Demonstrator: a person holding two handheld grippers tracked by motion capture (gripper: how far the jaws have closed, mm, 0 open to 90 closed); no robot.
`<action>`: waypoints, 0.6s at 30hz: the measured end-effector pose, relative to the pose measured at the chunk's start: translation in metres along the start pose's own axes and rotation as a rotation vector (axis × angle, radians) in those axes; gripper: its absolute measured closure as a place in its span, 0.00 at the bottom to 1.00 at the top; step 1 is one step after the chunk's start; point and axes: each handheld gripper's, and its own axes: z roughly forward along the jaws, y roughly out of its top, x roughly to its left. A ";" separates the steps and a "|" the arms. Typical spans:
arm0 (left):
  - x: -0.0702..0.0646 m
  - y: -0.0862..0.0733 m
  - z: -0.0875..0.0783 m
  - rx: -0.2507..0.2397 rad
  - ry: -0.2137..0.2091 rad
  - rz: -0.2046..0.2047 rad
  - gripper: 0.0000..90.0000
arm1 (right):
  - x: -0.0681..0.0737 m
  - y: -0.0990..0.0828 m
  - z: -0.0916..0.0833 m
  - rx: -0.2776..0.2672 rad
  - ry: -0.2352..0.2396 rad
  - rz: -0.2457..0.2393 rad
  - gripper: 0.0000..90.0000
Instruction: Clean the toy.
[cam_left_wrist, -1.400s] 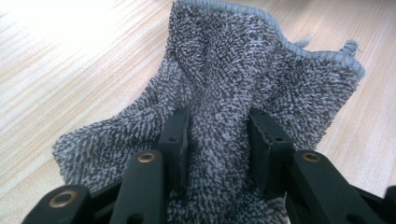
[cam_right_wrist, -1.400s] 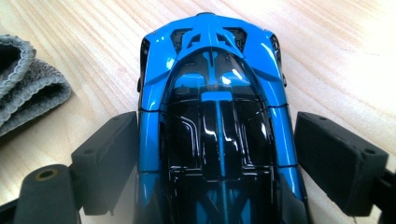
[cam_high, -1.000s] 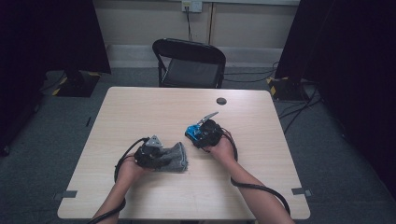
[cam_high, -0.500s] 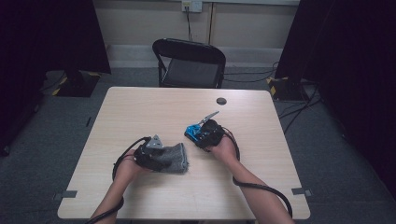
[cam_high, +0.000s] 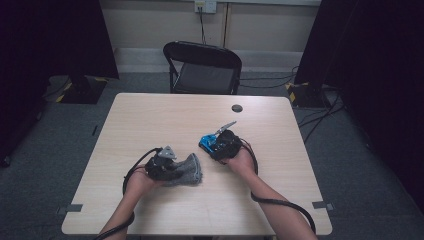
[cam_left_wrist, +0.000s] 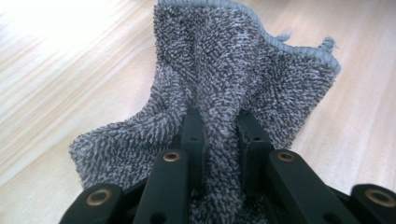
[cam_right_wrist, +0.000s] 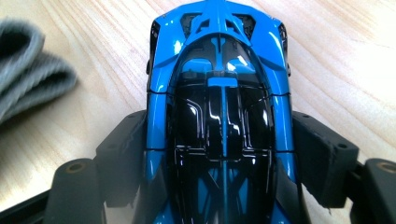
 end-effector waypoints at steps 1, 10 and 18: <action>0.000 0.000 0.000 0.000 0.000 0.000 0.85 | 0.000 0.000 0.000 0.000 0.000 0.000 0.29; 0.007 -0.001 -0.001 -0.025 -0.013 -0.042 0.84 | -0.003 0.007 -0.001 -0.038 0.012 0.006 0.22; 0.008 -0.003 -0.003 -0.023 -0.005 -0.033 0.84 | 0.000 0.011 0.012 -0.029 -0.001 0.000 0.22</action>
